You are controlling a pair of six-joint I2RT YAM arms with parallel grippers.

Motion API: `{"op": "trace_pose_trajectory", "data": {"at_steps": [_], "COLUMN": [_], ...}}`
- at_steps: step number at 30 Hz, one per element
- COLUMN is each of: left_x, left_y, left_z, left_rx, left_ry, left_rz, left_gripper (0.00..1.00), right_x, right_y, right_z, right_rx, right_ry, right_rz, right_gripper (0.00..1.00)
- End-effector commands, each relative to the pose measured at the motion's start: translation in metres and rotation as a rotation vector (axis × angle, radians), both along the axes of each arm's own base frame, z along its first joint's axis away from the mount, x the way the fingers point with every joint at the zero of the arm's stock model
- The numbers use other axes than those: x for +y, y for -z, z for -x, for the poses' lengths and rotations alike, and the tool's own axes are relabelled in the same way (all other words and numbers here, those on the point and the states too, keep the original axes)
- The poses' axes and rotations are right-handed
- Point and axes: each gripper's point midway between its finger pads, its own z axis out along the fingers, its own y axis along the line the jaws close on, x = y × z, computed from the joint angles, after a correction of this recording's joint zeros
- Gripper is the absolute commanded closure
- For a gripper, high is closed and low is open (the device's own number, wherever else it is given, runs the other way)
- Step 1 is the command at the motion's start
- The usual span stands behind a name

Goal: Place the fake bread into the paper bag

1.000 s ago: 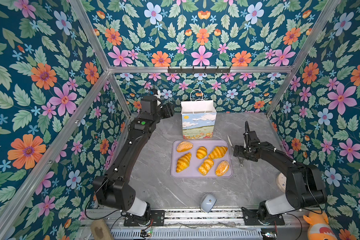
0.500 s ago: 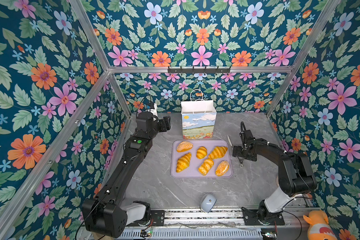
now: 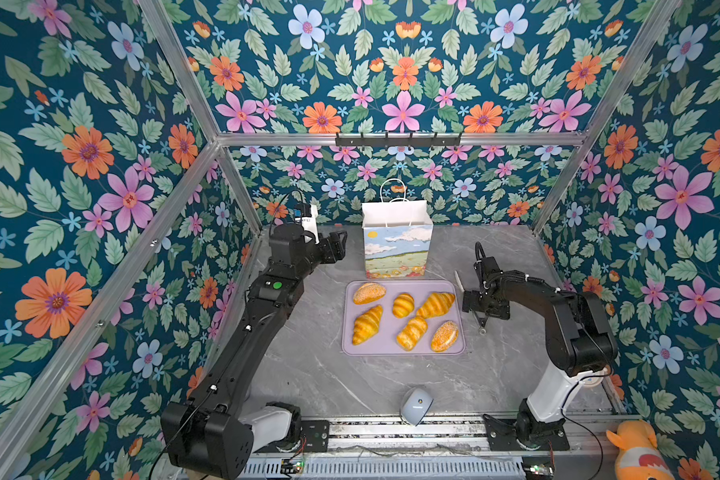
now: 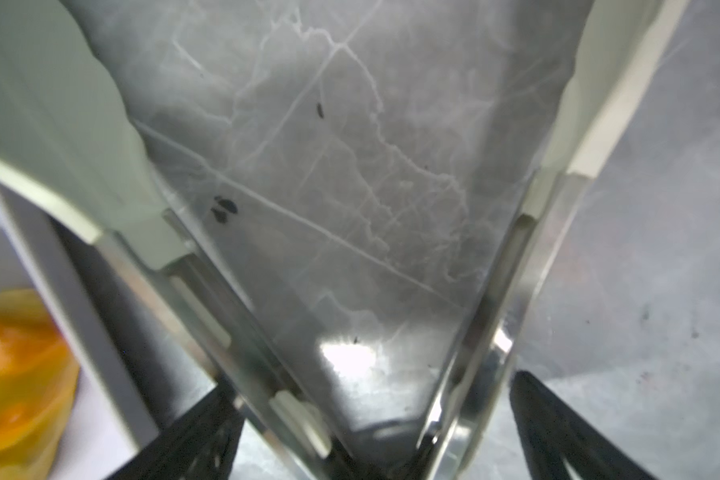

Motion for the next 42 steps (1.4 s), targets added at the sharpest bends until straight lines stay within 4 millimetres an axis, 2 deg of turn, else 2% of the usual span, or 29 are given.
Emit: {"op": "trace_pose_trajectory", "data": {"at_steps": [1,7,14,21,25,28,31,33,38,42], "left_x": [-0.003,-0.004,-0.017,-0.017,-0.032,-0.039,-0.044,-0.053,-0.091,-0.114], "left_y": [-0.011,-0.017,-0.041,-0.056,-0.079,-0.097,-0.105,-0.107,-0.118,-0.112], "left_z": [0.002,0.007,0.022,0.034,0.053,0.067,0.079,0.089,0.123,0.132], "left_rx": [-0.035,-0.040,-0.085,-0.108,-0.139,-0.192,-0.239,-0.264,-0.335,-0.367], "left_ry": [0.022,0.031,0.116,0.134,0.248,0.305,0.353,0.409,0.592,0.640], "left_rz": [0.016,0.027,0.115,0.153,0.249,0.267,0.242,0.224,0.175,0.081], "left_gripper": [0.23,0.23,0.23,0.24,0.24,0.24,0.24,0.25,0.28,0.30], "right_x": [-0.002,-0.003,-0.002,-0.001,-0.003,0.005,0.014,0.018,0.032,0.055], "right_y": [0.000,0.005,0.008,0.004,-0.003,-0.011,-0.029,-0.054,-0.108,-0.144], "right_z": [-0.001,-0.003,-0.003,-0.001,0.002,0.003,0.005,0.005,0.014,0.031], "right_rx": [0.010,0.034,0.052,0.024,-0.014,-0.040,-0.078,-0.143,-0.277,-0.307], "right_ry": [-0.012,-0.008,-0.011,-0.014,-0.008,-0.008,-0.017,-0.024,-0.063,-0.126], "right_rz": [0.014,0.006,-0.009,-0.021,-0.020,-0.070,-0.127,-0.162,-0.262,-0.381], "right_gripper": [0.06,0.19,0.41,0.60,0.63,0.66,0.71,0.75,0.78,0.80]}}
